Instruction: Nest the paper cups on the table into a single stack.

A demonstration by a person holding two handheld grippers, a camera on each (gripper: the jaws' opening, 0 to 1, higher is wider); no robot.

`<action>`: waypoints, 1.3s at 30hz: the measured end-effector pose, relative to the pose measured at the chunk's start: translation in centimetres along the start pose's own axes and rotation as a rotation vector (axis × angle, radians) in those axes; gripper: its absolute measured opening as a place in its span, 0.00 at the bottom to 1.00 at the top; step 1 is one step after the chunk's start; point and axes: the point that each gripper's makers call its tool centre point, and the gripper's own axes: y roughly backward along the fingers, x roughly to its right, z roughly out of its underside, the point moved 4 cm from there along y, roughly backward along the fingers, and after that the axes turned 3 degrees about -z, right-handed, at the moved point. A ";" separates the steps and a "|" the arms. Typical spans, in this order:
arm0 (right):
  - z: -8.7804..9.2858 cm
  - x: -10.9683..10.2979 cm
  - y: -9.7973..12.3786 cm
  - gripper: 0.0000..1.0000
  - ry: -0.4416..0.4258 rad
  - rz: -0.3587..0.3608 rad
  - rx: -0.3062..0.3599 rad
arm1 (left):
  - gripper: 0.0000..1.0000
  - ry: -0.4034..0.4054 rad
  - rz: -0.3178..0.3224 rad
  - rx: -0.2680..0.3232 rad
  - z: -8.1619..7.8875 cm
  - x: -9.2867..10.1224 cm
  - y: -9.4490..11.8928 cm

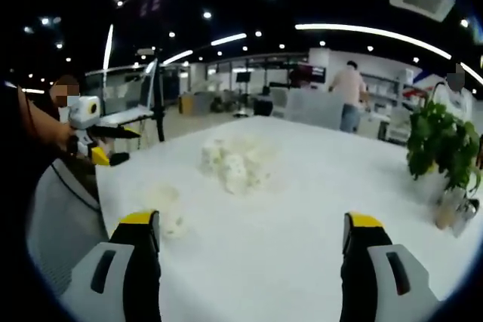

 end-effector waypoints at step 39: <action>-0.1 2.2 -1.8 1.00 0.059 -0.015 -0.001 | 0.99 0.028 -0.046 0.034 -1.1 -1.2 0.1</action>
